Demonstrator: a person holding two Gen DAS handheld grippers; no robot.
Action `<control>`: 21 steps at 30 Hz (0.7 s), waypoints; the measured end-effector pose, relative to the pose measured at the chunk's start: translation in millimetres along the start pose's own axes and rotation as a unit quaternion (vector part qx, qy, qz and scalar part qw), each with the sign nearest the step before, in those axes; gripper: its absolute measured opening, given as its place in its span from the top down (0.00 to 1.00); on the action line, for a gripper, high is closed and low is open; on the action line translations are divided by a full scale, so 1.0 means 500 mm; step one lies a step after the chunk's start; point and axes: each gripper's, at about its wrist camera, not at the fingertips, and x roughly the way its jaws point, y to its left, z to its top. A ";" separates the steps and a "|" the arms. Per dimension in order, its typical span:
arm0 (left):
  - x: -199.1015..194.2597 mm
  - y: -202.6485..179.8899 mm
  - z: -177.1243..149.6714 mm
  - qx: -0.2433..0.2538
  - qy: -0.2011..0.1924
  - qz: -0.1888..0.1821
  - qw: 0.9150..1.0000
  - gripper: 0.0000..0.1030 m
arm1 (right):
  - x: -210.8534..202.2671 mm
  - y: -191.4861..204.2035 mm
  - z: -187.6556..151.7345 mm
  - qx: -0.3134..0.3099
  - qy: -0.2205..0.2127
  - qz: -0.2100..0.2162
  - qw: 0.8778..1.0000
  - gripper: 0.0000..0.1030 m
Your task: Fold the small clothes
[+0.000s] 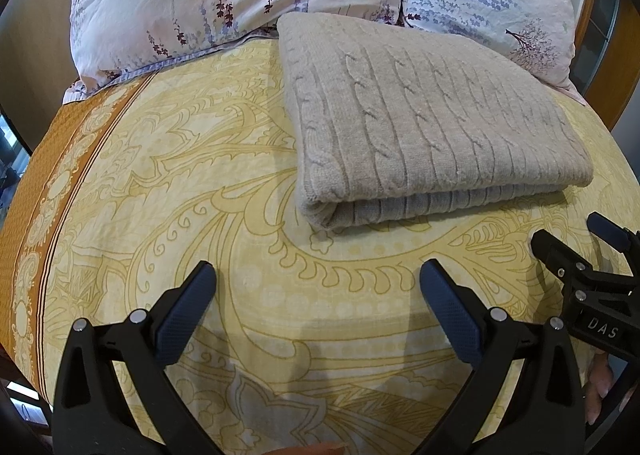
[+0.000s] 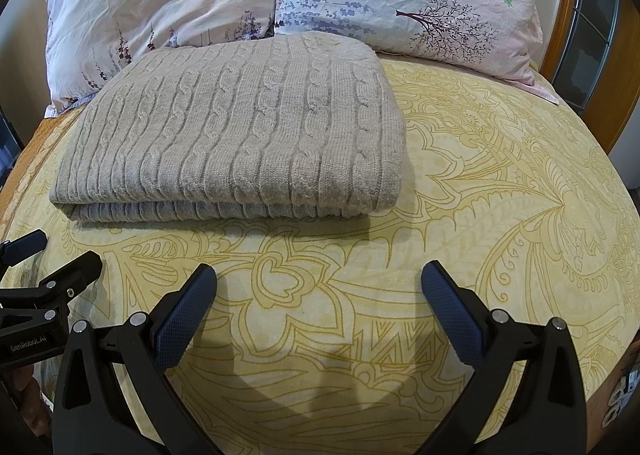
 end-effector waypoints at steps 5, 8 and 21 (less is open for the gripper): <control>-0.001 0.002 0.001 0.000 0.003 0.000 1.000 0.02 | 0.000 0.000 0.000 0.000 0.000 0.000 1.000 0.01; 0.000 0.003 0.002 0.000 0.004 -0.001 1.000 0.02 | 0.000 0.000 0.000 0.000 0.000 0.000 1.000 0.01; 0.001 0.003 0.002 0.000 0.006 -0.001 1.000 0.02 | 0.001 0.000 0.000 0.000 0.000 0.000 1.000 0.01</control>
